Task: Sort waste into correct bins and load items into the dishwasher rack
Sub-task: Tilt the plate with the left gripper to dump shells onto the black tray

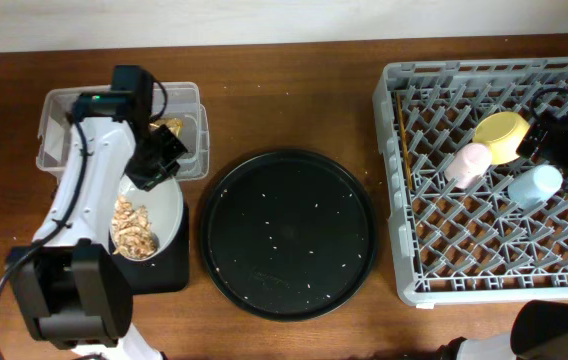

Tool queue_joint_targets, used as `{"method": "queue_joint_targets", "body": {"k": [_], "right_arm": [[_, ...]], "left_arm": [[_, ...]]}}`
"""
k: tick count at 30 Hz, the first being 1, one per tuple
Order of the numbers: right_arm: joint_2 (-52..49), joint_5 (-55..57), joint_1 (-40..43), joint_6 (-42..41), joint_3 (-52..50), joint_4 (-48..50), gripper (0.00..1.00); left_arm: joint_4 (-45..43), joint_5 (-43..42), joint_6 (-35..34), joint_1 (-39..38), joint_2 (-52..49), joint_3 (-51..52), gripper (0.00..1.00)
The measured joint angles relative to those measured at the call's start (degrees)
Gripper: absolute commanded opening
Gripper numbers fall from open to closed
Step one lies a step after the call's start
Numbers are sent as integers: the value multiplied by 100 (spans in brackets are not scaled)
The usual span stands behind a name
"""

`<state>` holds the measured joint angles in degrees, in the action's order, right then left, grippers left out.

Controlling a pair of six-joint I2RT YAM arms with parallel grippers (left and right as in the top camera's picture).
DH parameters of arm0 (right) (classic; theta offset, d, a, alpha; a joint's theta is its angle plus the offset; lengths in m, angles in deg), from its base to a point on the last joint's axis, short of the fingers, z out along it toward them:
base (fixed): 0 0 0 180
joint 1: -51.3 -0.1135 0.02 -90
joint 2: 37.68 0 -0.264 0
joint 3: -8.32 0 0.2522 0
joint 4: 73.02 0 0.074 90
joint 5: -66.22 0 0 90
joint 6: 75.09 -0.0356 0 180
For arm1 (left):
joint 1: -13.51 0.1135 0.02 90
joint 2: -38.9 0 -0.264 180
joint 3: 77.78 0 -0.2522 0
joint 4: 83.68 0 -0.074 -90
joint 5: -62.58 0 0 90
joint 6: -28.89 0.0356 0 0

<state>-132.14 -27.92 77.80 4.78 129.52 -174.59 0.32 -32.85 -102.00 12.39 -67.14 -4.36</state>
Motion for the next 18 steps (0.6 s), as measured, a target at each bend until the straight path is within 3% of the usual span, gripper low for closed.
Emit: {"method": "queue_joint_targets", "body": {"k": [18], "right_arm": [[0, 0, 0, 0, 0, 0, 98]], "left_arm": [[254, -2354, 1226, 1650, 0, 0, 1]]}}
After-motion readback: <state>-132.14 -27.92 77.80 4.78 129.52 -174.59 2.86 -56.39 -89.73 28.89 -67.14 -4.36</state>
